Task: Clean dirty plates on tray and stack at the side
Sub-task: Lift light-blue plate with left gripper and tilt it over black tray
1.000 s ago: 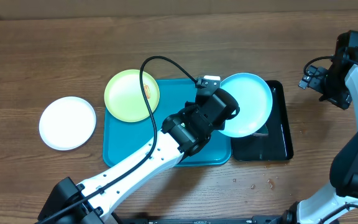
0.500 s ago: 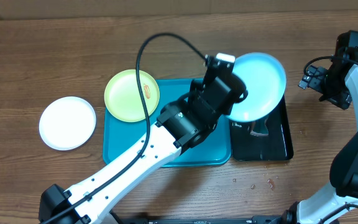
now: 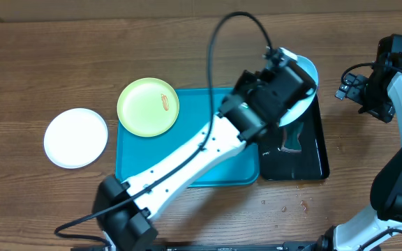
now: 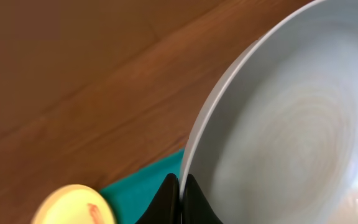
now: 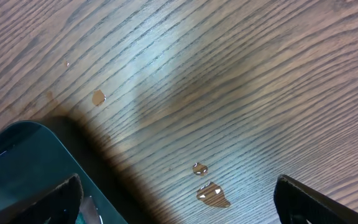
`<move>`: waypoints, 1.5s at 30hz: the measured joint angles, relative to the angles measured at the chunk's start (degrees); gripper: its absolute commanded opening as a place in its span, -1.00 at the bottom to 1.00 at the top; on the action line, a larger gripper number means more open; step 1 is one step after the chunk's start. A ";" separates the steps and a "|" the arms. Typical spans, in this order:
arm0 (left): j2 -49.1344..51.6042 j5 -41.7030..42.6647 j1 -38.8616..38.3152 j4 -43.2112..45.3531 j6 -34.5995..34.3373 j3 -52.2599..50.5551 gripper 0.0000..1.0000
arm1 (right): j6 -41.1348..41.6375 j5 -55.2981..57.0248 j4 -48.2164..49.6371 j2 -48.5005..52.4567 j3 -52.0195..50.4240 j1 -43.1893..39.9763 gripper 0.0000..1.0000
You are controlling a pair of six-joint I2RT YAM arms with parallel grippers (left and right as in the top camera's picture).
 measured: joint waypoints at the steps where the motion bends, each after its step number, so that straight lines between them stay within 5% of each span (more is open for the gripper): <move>1: 0.20 -2.03 -0.90 0.44 1.22 0.02 -0.92 | 0.00 -0.02 0.04 0.00 0.00 -0.02 1.00; 11: 0.24 -23.47 -10.51 9.73 14.64 0.90 -0.92 | 0.00 -0.02 0.02 0.00 0.00 -0.02 1.00; 23: 0.24 -33.24 -13.29 14.03 23.15 0.98 -0.92 | -0.02 0.00 0.02 0.00 0.00 0.00 1.00; 39: 0.24 -33.83 -13.29 13.64 22.99 0.98 -0.92 | -0.02 0.00 0.02 -0.02 0.00 -0.02 1.00; 45: 0.24 -32.39 -13.22 7.98 16.41 1.14 -0.92 | 0.00 -0.02 0.02 0.00 0.00 -0.02 1.00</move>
